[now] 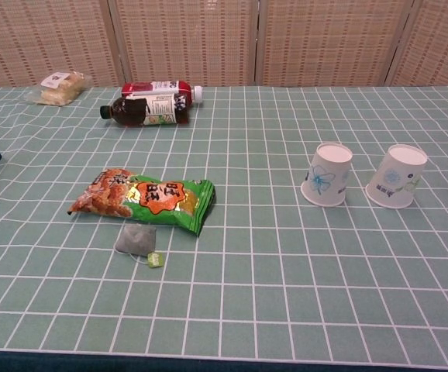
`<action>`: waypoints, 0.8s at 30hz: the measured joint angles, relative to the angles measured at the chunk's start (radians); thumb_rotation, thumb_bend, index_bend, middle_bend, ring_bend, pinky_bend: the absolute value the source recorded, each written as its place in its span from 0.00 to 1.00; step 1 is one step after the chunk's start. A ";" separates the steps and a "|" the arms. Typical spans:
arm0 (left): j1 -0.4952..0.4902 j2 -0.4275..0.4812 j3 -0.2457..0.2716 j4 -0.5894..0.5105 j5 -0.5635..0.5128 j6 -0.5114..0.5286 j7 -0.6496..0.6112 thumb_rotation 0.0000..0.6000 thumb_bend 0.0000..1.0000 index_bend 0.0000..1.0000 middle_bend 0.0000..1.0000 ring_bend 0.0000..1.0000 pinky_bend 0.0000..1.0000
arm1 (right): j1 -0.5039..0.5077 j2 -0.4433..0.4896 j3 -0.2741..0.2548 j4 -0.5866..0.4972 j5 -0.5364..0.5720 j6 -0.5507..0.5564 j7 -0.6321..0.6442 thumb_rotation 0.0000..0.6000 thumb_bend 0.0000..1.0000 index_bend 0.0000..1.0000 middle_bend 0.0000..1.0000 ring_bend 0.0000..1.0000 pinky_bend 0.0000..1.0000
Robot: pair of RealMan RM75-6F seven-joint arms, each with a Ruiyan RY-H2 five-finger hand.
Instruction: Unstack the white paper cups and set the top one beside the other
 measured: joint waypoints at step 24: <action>-0.011 0.003 -0.011 0.028 -0.038 -0.032 -0.024 1.00 0.40 0.21 0.17 0.14 0.20 | -0.186 -0.271 -0.053 0.327 -0.057 0.263 -0.039 1.00 0.29 0.00 0.00 0.00 0.00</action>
